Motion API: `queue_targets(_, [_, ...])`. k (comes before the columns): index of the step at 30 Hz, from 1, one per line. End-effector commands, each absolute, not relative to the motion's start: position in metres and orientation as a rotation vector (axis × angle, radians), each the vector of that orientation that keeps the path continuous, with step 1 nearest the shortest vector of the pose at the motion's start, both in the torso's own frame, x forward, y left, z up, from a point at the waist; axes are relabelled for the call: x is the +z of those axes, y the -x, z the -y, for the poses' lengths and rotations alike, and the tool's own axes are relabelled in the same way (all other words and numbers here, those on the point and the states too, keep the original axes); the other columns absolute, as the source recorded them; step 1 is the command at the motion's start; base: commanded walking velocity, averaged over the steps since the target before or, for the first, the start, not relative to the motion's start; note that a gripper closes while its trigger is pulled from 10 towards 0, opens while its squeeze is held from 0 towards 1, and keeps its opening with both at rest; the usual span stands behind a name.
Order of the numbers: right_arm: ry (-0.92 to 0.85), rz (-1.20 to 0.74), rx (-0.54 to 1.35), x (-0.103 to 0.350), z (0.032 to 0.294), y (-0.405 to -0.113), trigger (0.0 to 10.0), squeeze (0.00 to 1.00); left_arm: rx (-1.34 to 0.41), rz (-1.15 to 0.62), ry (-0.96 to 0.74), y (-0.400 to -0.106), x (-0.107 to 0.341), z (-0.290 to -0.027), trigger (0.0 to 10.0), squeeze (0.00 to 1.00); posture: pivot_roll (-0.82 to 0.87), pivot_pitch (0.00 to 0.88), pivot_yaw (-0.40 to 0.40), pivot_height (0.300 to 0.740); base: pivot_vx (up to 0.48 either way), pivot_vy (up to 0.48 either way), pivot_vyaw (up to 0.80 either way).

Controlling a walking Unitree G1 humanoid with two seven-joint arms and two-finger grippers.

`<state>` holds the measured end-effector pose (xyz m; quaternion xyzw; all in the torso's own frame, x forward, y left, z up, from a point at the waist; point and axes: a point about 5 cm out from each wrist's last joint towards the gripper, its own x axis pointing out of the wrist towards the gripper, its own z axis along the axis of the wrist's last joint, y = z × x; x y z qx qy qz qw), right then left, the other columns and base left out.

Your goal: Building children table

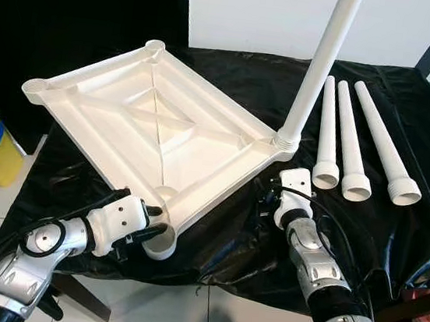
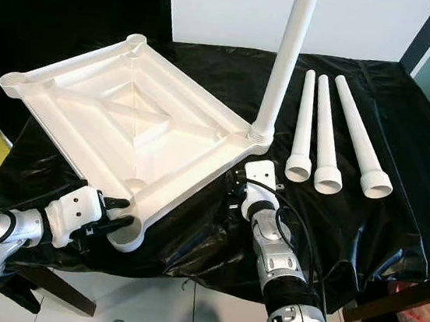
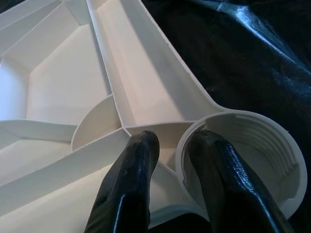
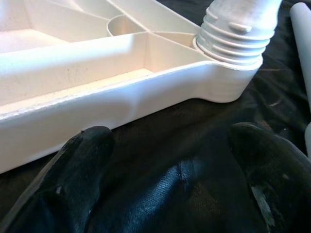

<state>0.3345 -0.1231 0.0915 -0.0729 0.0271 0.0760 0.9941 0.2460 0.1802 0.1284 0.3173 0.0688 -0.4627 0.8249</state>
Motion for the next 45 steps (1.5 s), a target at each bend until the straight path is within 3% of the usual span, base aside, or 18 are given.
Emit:
queue_targets(1, [0.154, -0.062, 0.15, 0.09, 0.122, -0.336, 10.0, 0.0, -1.017, -0.181, -0.667, -0.243, 0.124, -0.176, 10.0, 0.0, 0.01, 0.044, -0.039, 0.74, 0.0, 0.0, 0.0])
queue_targets(6, [0.155, -0.061, 0.15, 0.091, 0.121, -0.339, 10.0, 0.0, -1.036, -0.185, -0.645, -0.239, 0.123, -0.17, 10.0, 0.0, 0.02, 0.045, -0.038, 0.74, 0.0, 0.0, 0.0])
queue_targets(8, [0.155, -0.063, 0.158, 0.091, 0.117, -0.341, 10.0, 0.0, -1.088, -0.174, -0.605, -0.233, 0.117, -0.148, 10.0, 0.0, 0.02, 0.05, -0.033, 0.74, 0.0, 0.0, 0.0])
queue_targets(16, [0.15, -0.068, 0.215, 0.093, 0.102, -0.346, 10.0, 0.0, -1.146, -0.127, -0.543, -0.227, 0.108, -0.098, 10.0, 0.0, 0.02, 0.056, -0.03, 0.74, 0.0, 0.0, 0.0])
queue_targets(30, [0.161, -0.052, 0.236, 0.099, 0.098, -0.353, 10.0, 0.0, -1.148, -0.007, -0.51, -0.241, 0.125, -0.054, 10.0, 0.0, 0.03, 0.056, -0.033, 0.74, 0.0, 0.0, 0.0])
queue_targets(34, [0.178, -0.031, 0.184, 0.099, 0.112, -0.353, 10.0, 0.0, -1.135, 0.003, -0.5, -0.243, 0.129, -0.057, 10.0, 0.0, 0.03, 0.055, -0.037, 0.74, 0.0, 0.0, 0.0])
queue_targets(45, [0.262, 0.09, 0.013, 0.1, 0.154, -0.325, 10.0, 0.0, -0.956, 0.044, -0.526, -0.268, 0.15, -0.114, 10.0, 0.0, 0.02, 0.055, -0.035, 0.74, 0.0, 0.0, 0.0])
